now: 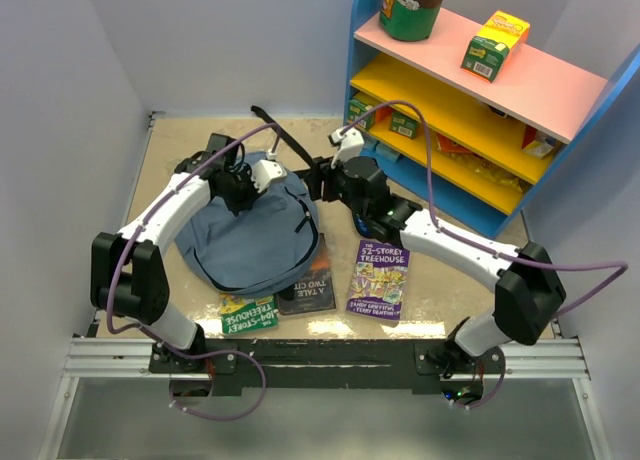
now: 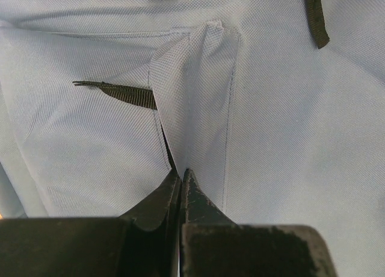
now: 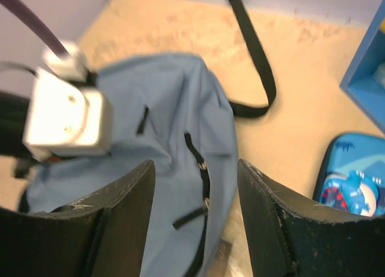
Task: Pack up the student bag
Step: Unzip the student bag at the center of the board.
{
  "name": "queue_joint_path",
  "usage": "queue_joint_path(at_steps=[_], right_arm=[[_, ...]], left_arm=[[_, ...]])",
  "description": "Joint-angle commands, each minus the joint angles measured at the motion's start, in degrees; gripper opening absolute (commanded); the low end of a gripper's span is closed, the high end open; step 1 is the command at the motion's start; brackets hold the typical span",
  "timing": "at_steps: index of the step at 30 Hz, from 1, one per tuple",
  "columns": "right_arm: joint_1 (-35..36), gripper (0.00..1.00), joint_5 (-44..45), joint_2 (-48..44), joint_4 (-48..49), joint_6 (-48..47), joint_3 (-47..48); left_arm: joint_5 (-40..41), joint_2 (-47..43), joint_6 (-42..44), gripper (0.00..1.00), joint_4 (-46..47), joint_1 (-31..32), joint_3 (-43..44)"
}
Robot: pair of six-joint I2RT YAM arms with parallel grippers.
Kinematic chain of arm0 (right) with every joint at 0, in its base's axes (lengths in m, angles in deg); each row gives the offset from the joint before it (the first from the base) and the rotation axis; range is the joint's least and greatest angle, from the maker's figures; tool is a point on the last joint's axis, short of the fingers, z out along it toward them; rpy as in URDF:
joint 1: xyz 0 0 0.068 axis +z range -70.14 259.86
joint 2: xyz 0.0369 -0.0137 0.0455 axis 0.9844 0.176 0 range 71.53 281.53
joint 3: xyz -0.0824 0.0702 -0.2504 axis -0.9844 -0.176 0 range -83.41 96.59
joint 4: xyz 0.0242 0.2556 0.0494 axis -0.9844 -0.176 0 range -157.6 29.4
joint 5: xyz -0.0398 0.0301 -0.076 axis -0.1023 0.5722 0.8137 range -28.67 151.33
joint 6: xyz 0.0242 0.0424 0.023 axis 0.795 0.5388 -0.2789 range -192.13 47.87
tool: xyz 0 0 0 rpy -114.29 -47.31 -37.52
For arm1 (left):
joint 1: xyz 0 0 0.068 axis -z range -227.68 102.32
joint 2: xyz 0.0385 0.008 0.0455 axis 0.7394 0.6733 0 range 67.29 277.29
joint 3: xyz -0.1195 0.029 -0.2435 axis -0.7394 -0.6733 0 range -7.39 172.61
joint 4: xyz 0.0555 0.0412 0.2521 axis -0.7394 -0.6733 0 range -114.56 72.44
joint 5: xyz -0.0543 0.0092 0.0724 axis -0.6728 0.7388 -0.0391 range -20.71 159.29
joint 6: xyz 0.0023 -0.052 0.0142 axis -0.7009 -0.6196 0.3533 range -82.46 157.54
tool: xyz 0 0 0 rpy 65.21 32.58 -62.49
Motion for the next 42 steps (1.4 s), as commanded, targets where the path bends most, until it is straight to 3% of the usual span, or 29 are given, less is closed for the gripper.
queue_joint_path(at_steps=[1, 7, 9, 12, 19, 30, 42], right_arm=[[0.41, 0.58, -3.55, 2.59, -7.94, -5.26, 0.00], [0.93, 0.56, -5.40, 1.90, -9.52, -15.54, -1.48], [4.42, 0.56, -4.28, -1.86, -4.71, -26.94, -5.34], [9.35, 0.63, -0.23, -4.61, 2.96, -39.62, -12.74], [9.37, 0.63, -4.87, 1.79, -3.36, -46.67, -5.98], [9.37, 0.56, -12.87, 8.30, -7.40, -57.12, -4.48], [9.63, 0.47, -14.99, 14.19, -12.41, -63.72, 0.17]], left_arm=[[0.40, -2.65, 1.57, 0.00, 2.00, -0.24, -1.15], [0.05, -2.39, 1.05, 0.00, 2.71, -0.24, -1.24], [-0.47, -2.30, 1.04, 0.00, 2.01, -0.24, -0.62], [-1.44, -1.95, 1.39, 0.00, 0.69, -0.24, 0.69], [-2.67, -2.65, 2.63, 0.00, -1.95, -0.24, 2.19], [-2.58, -4.23, 5.44, 0.00, -3.79, -0.33, 1.31], [-4.43, -3.88, 6.67, 0.00, -3.97, -0.51, 0.70]])
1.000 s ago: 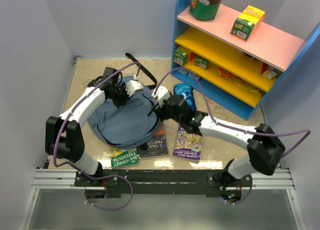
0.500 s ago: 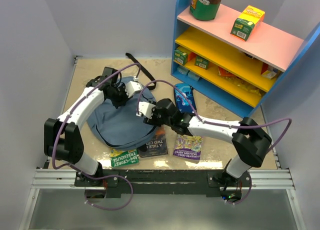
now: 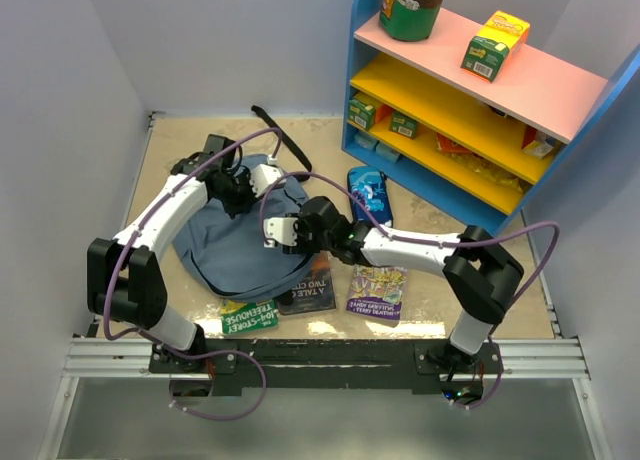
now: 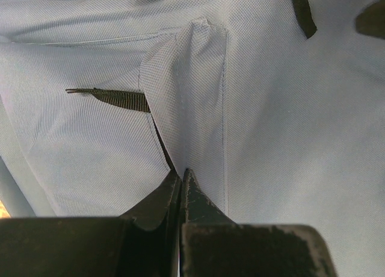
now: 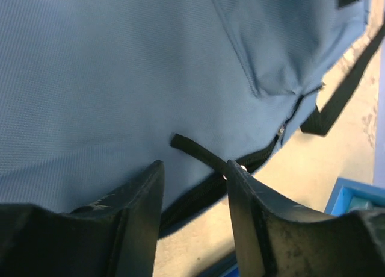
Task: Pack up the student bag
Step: Unzip the student bag at the center of the board.
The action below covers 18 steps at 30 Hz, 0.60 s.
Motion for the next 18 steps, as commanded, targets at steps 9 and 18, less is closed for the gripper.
queue_joint_path(at_steps=[9, 18], right_arm=[[0.41, 0.36, -2.88, 8.13, -11.87, -6.95, 9.85], [0.41, 0.24, -2.71, 11.73, -14.24, -7.22, 13.02]], left_arm=[[-3.47, -1.76, 2.74, 0.00, -0.08, -1.06, -0.01], [-4.44, -1.59, 4.06, 0.00, -0.69, -2.46, -0.27]])
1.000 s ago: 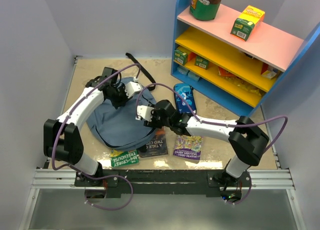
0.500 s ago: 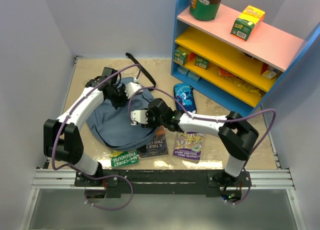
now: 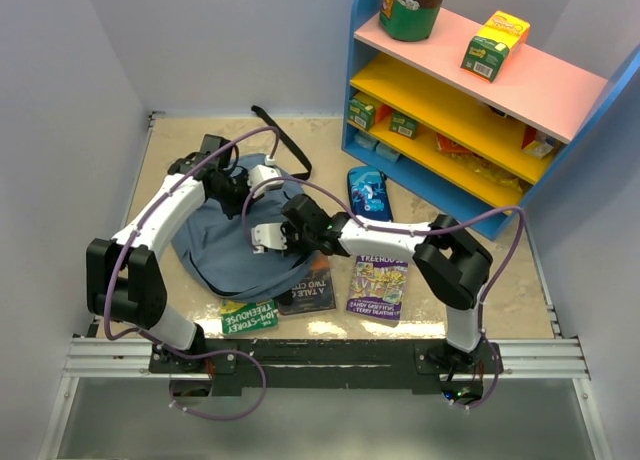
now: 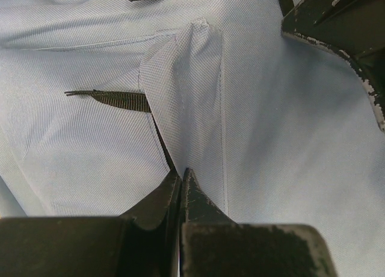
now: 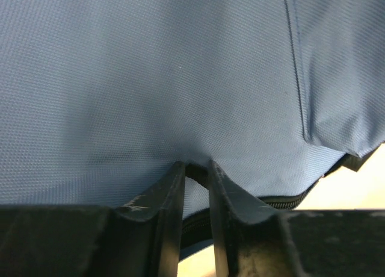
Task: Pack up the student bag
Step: Unzip the student bag at the center of the board.
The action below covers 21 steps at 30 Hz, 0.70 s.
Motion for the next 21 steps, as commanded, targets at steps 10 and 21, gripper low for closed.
queue_joint_path(at_steps=[10, 21], right_arm=[[0.11, 0.00, 4.45, -3.89, 5.11, 2.66, -3.04], [0.11, 0.00, 5.24, -13.20, 22.25, 7.23, -11.57]], left_arm=[[-3.31, -0.88, 1.35, 0.00, -0.15, -1.61, -0.20], [-3.22, -1.32, -0.15, 0.00, 0.64, -1.61, -1.87]])
